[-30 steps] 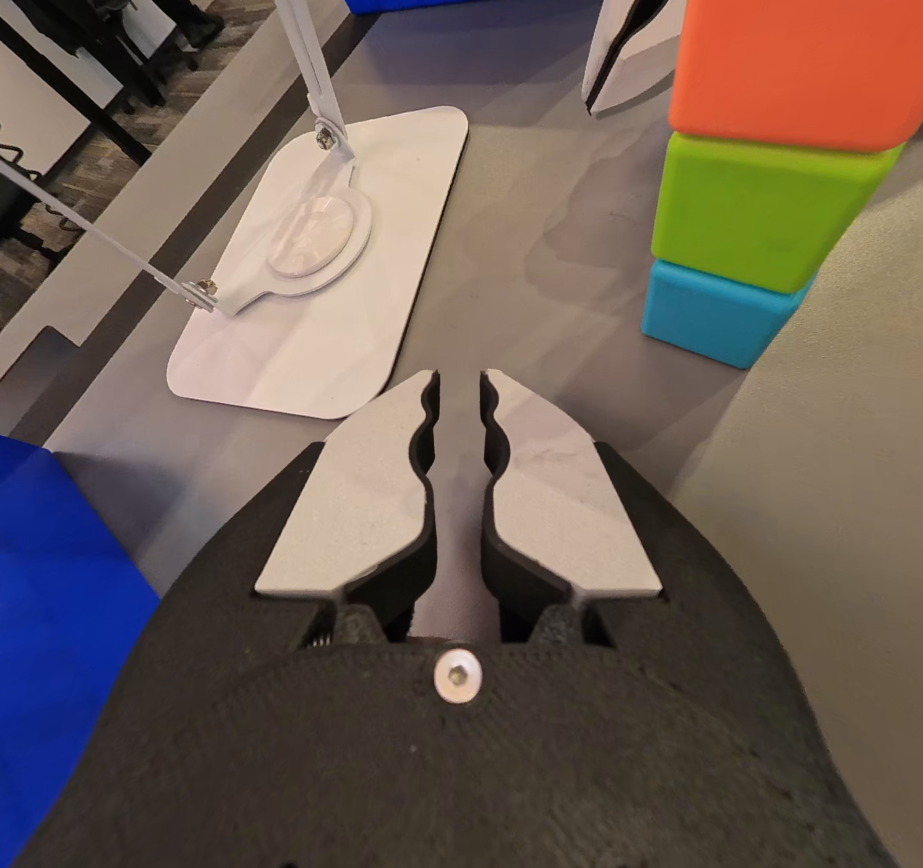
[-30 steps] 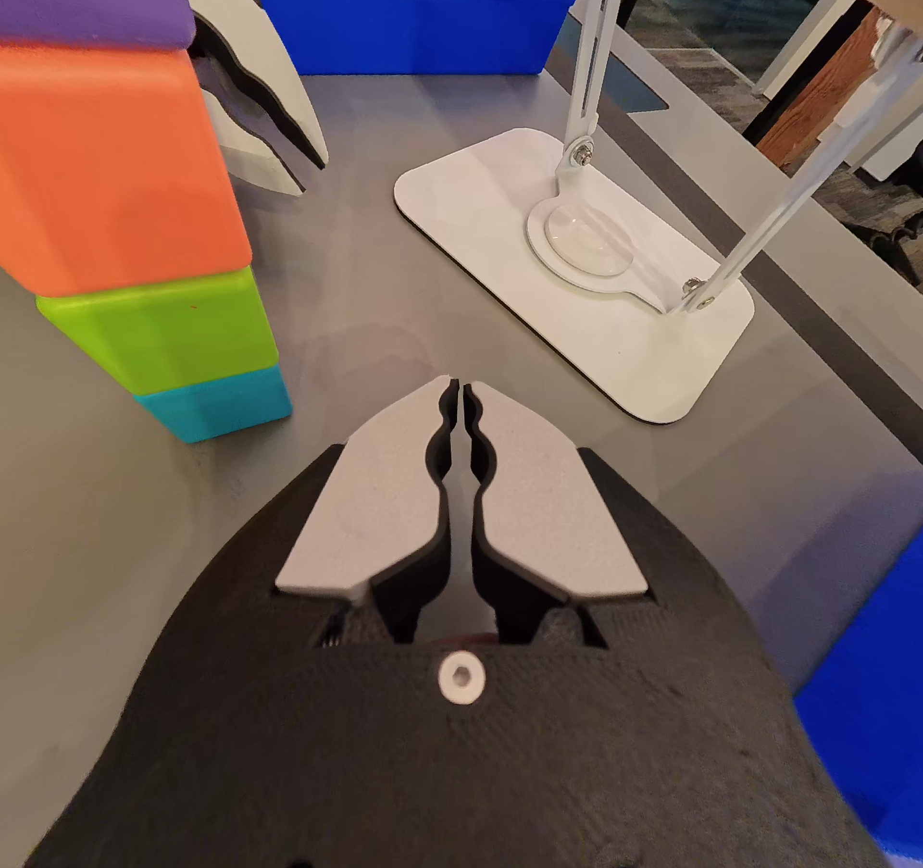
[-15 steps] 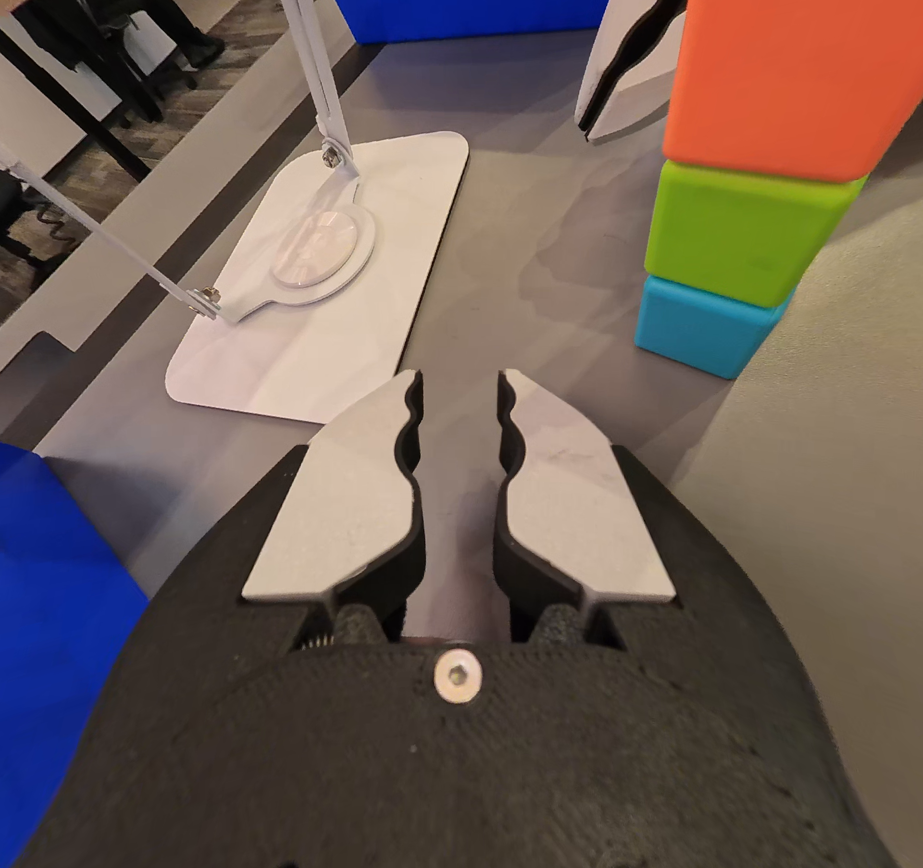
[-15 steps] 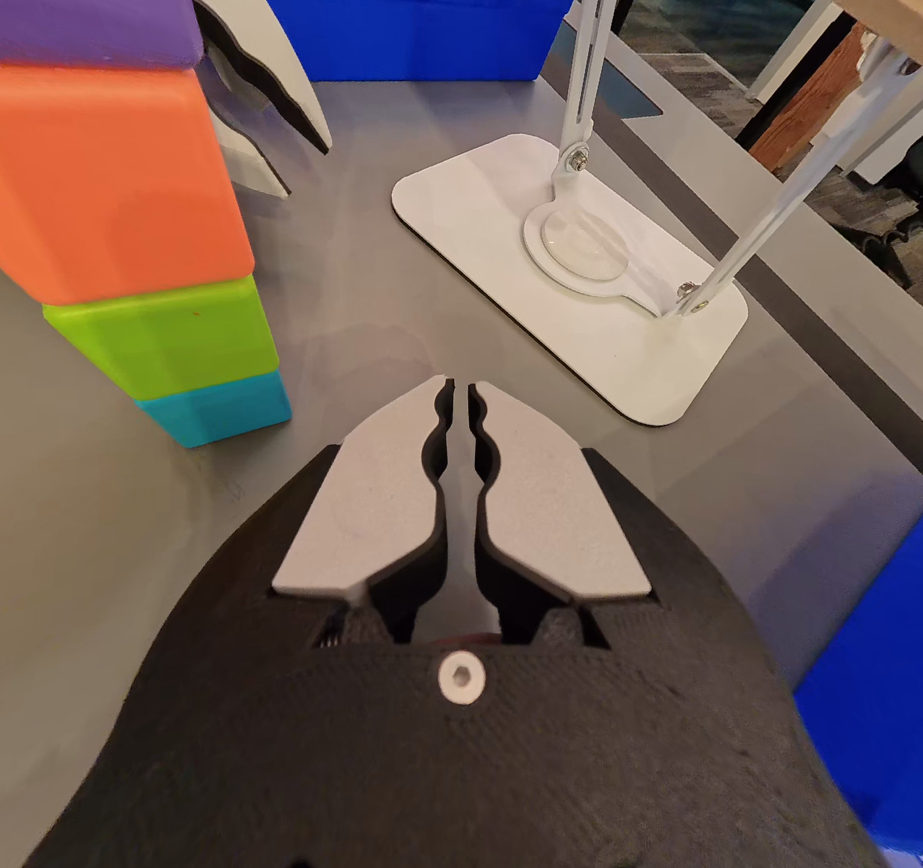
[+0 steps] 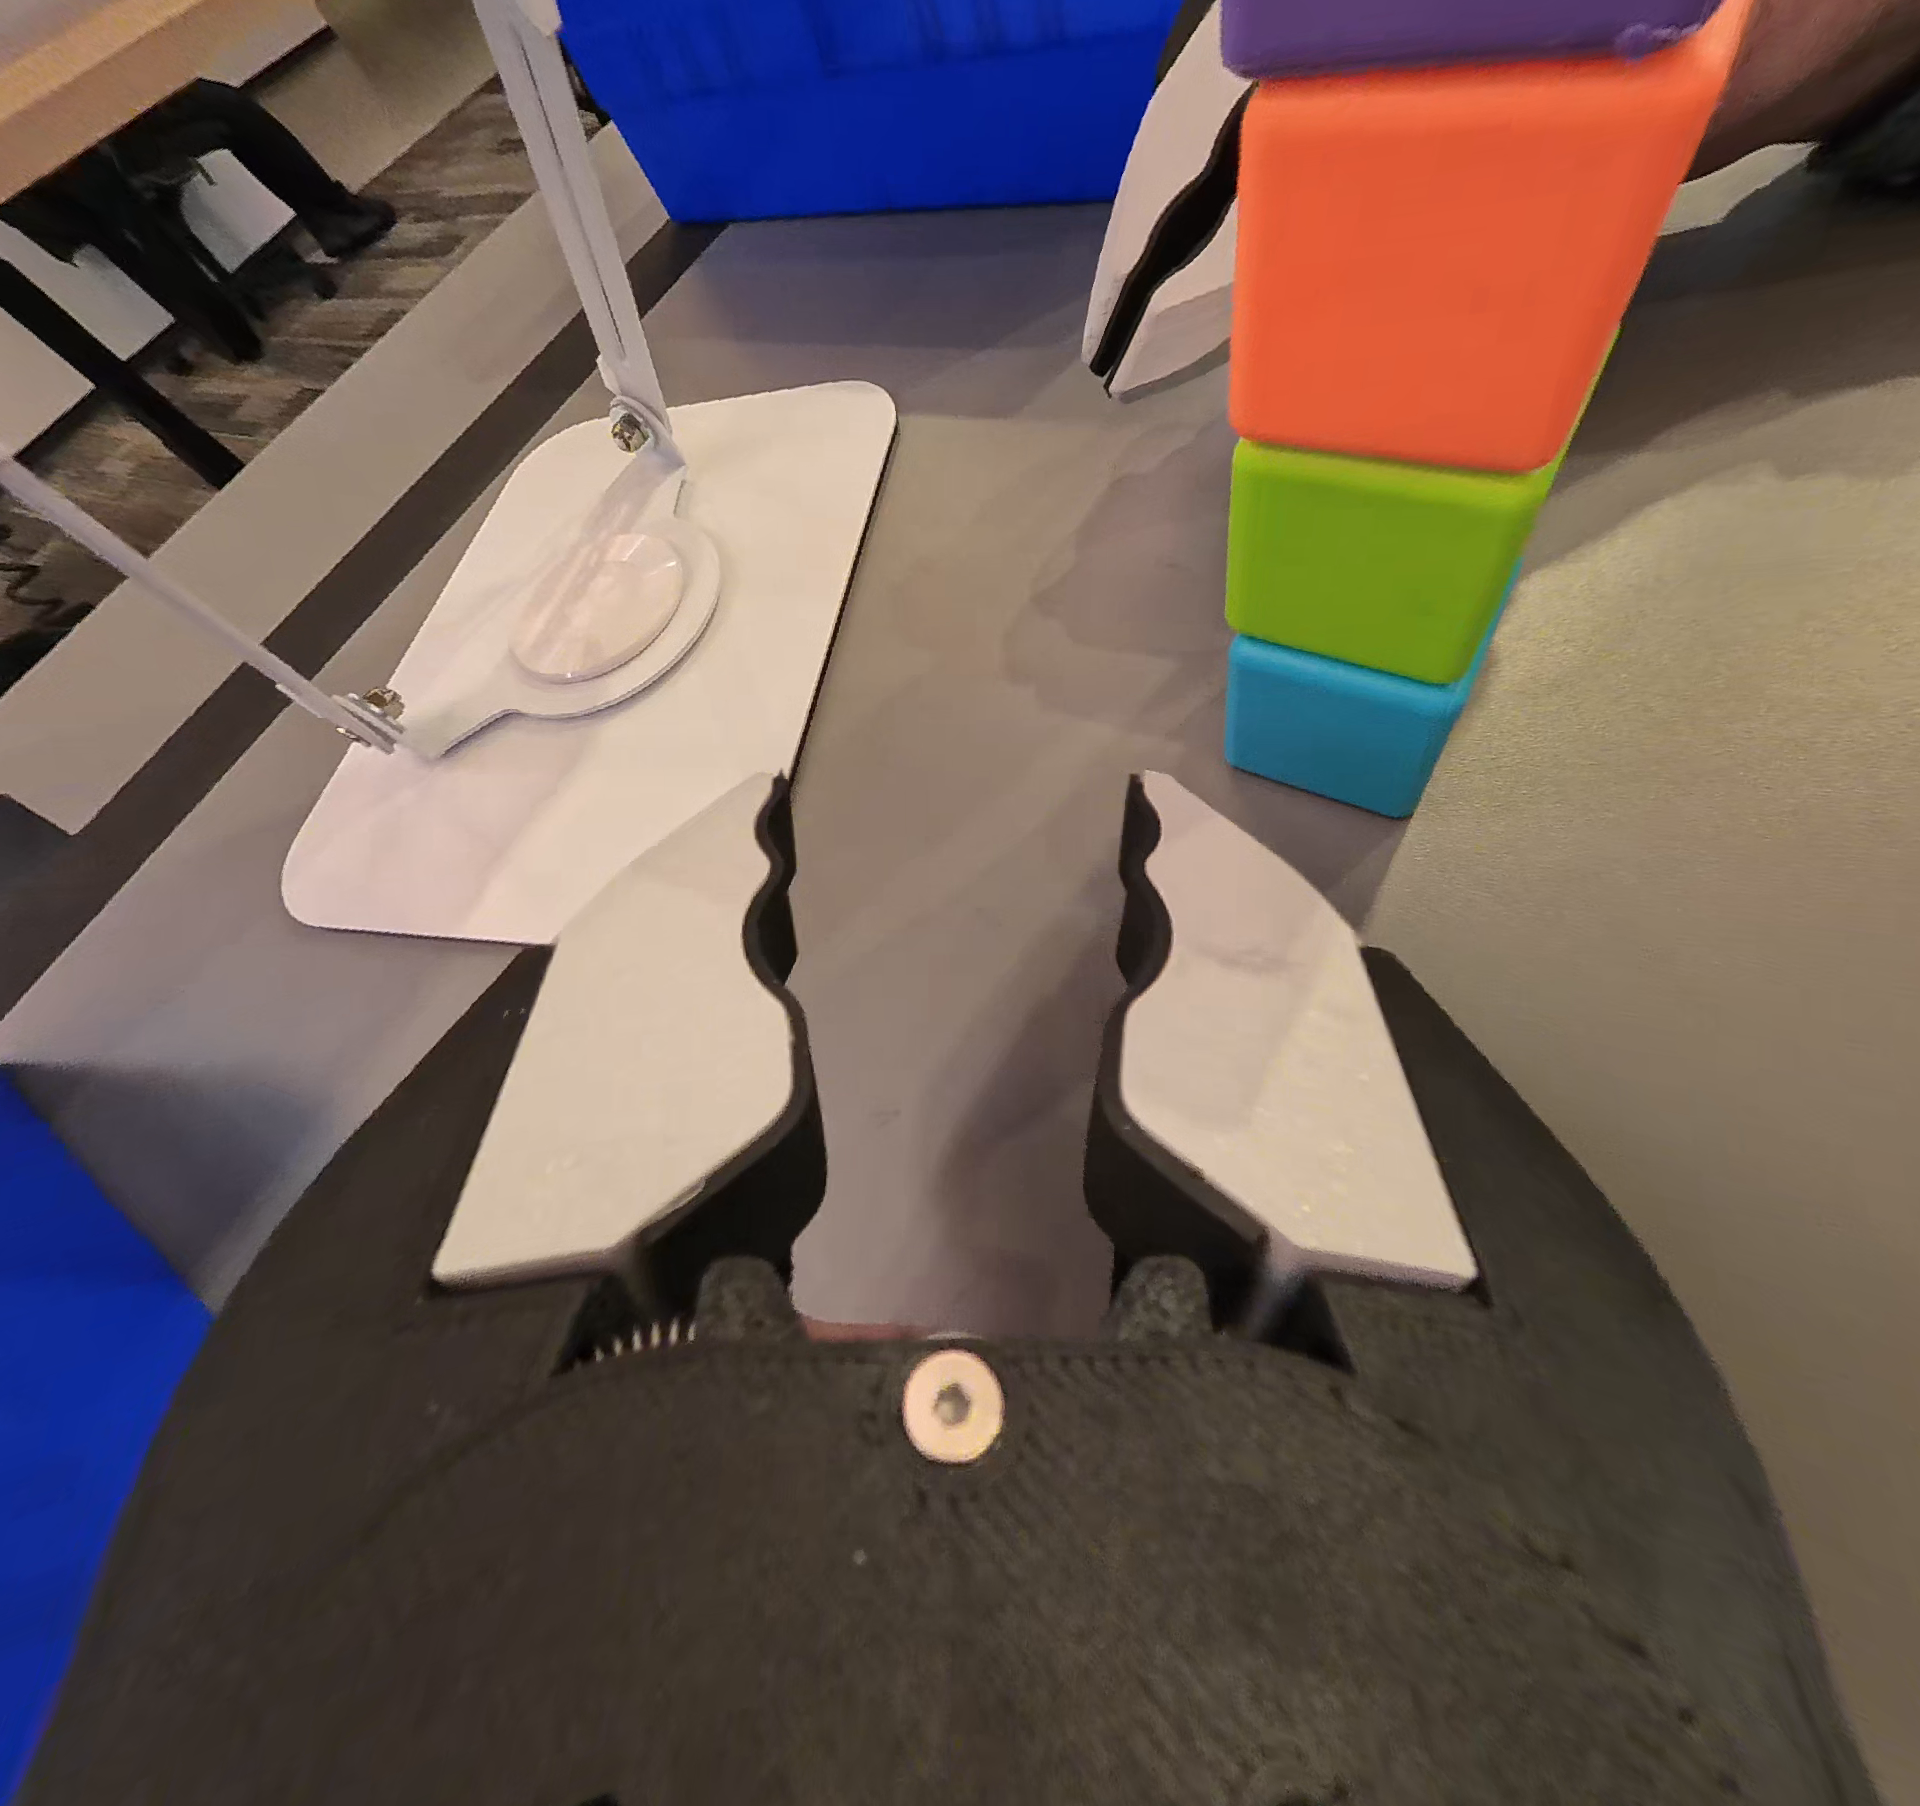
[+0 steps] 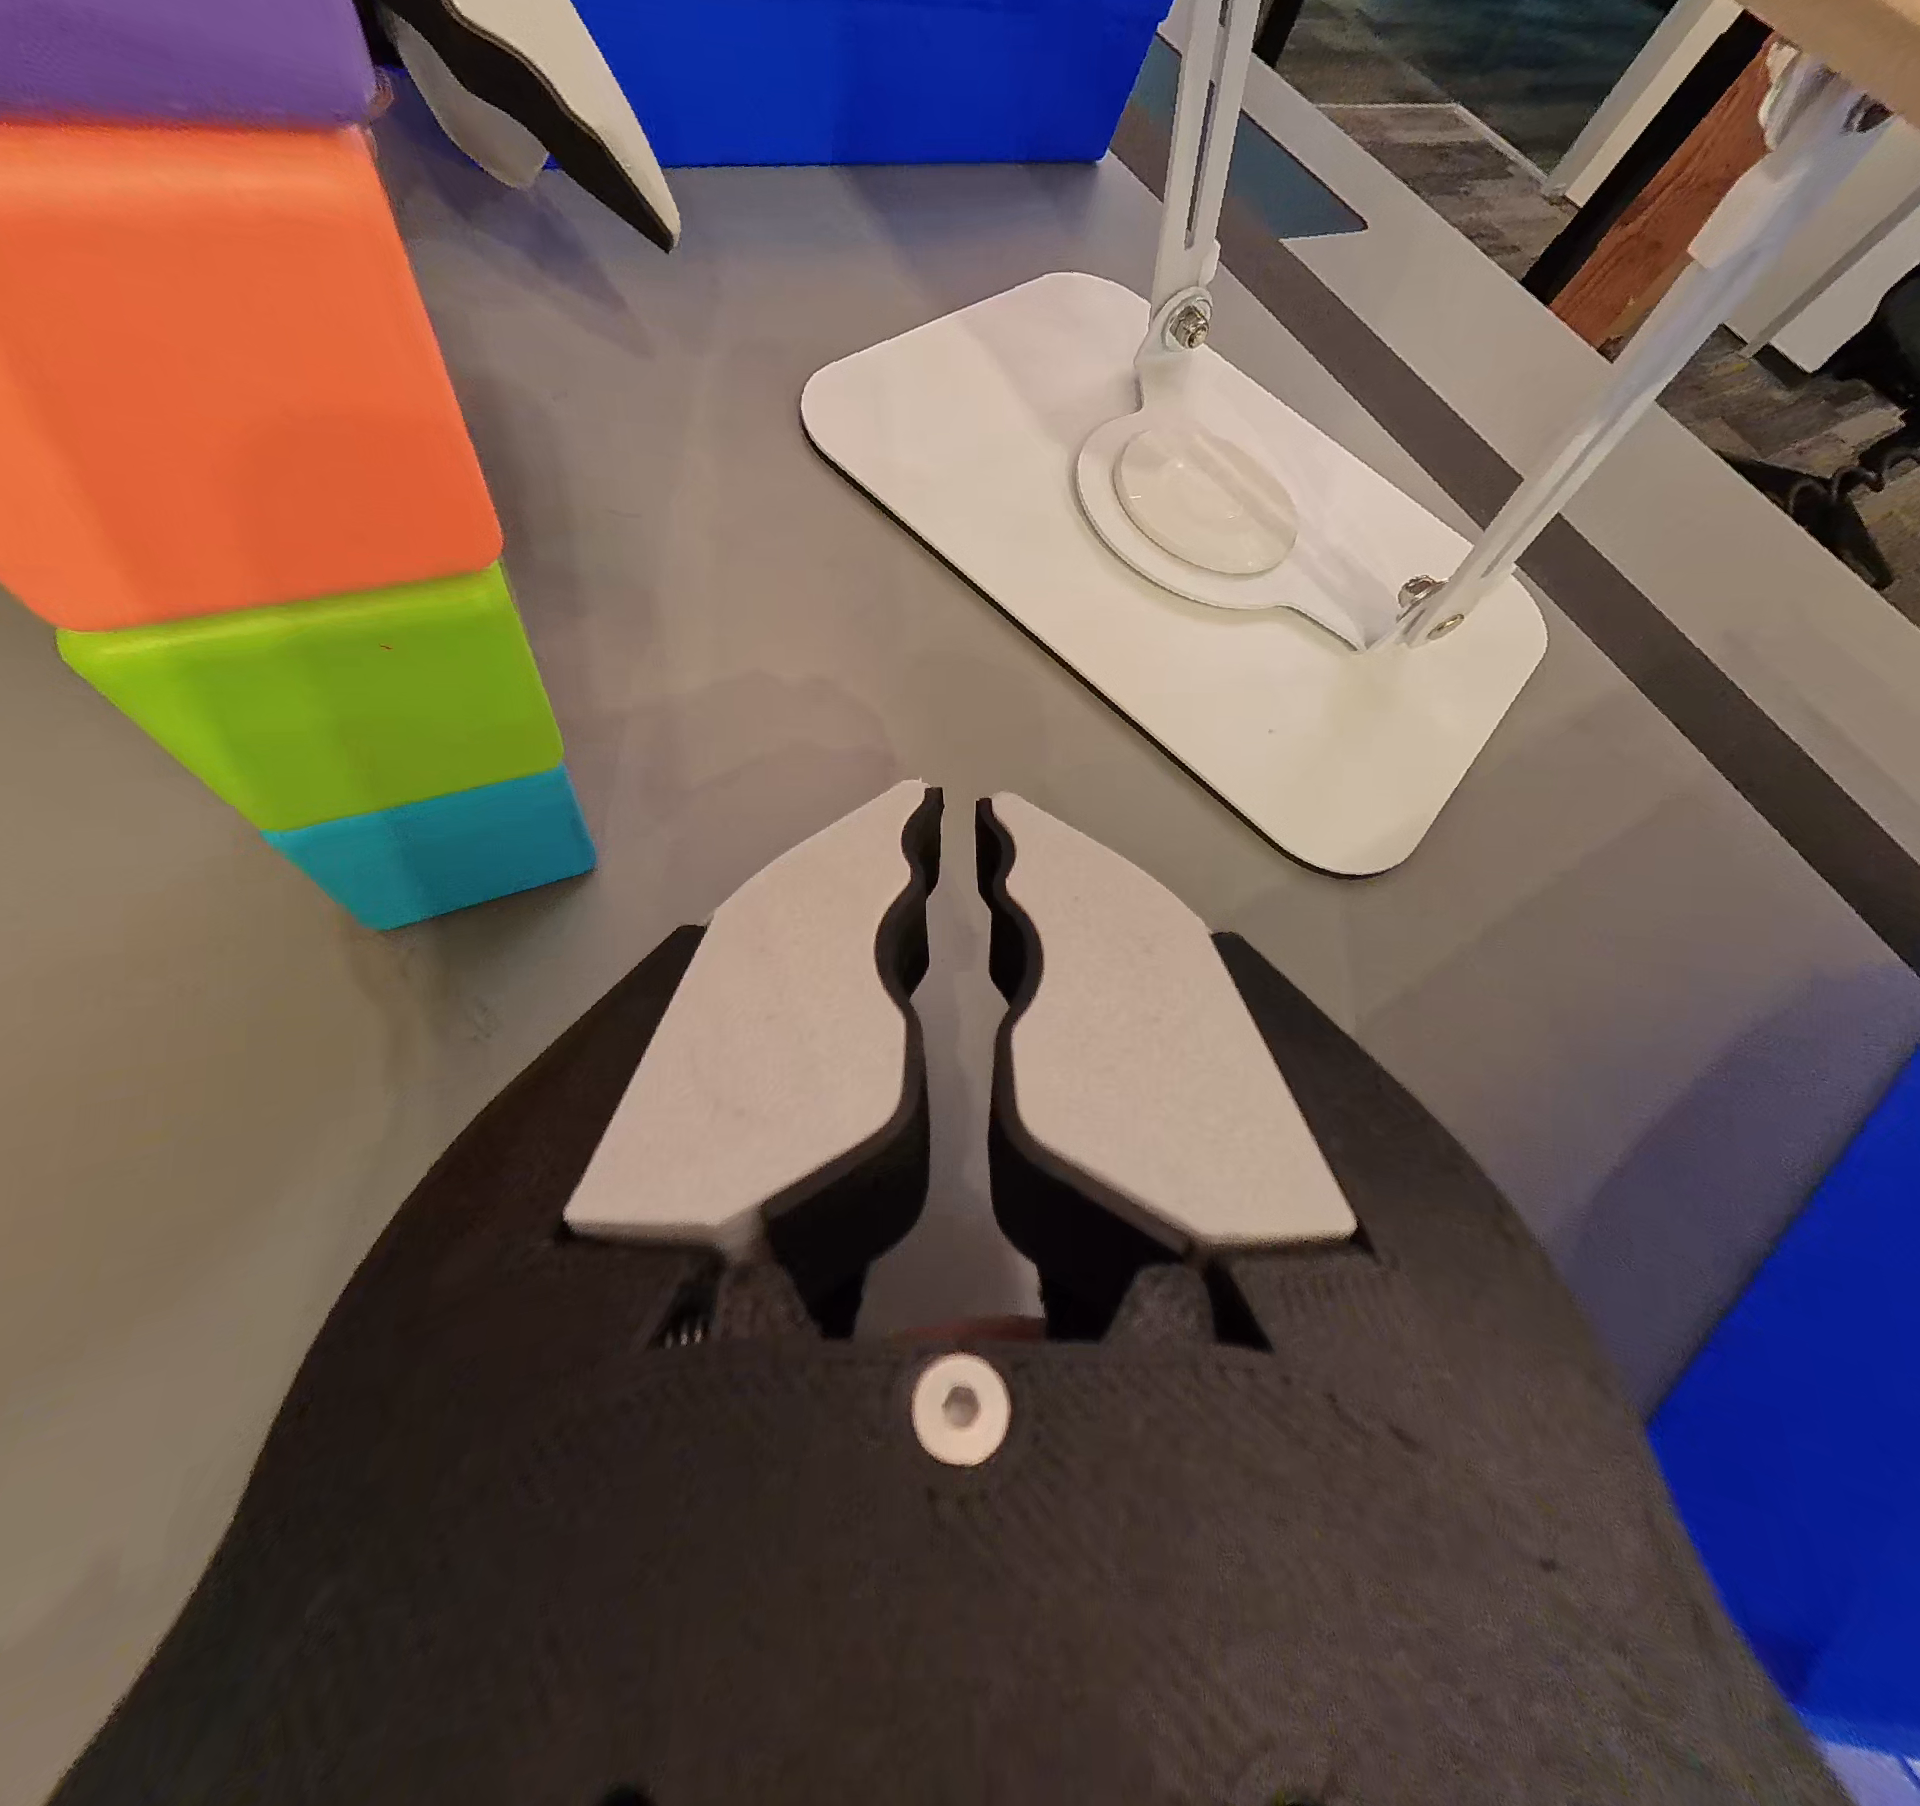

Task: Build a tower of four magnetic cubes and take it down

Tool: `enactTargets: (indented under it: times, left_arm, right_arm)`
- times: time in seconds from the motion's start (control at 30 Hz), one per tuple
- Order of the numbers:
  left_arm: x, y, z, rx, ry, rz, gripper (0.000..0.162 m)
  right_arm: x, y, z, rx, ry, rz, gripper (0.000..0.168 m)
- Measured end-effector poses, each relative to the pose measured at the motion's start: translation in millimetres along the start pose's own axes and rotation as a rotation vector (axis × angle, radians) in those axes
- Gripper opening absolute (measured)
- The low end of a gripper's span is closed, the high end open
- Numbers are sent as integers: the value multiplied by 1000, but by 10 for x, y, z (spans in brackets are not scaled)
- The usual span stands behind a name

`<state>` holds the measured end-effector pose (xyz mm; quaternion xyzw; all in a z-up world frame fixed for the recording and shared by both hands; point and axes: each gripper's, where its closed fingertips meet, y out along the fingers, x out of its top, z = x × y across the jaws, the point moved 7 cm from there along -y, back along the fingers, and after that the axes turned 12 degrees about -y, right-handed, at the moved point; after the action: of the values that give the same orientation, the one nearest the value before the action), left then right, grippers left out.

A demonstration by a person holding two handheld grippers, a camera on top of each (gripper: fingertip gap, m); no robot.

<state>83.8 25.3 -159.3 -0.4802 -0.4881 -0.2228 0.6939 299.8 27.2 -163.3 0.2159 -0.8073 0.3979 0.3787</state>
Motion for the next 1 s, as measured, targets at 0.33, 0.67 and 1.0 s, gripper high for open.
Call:
enactTargets:
  times: [0.33,0.67,1.0]
  left_arm:
    - [24,-23,-39,-72,-32,-42,64]
    - [132,-110,-79,-169,-89,-172,69]
    - [132,-113,-68,-175,-100,-184,70]
  right_arm:
    - [-5,16,7,6,3,3,8]
    - [2,18,14,10,5,0,8]
    - [0,25,16,10,5,1,8]
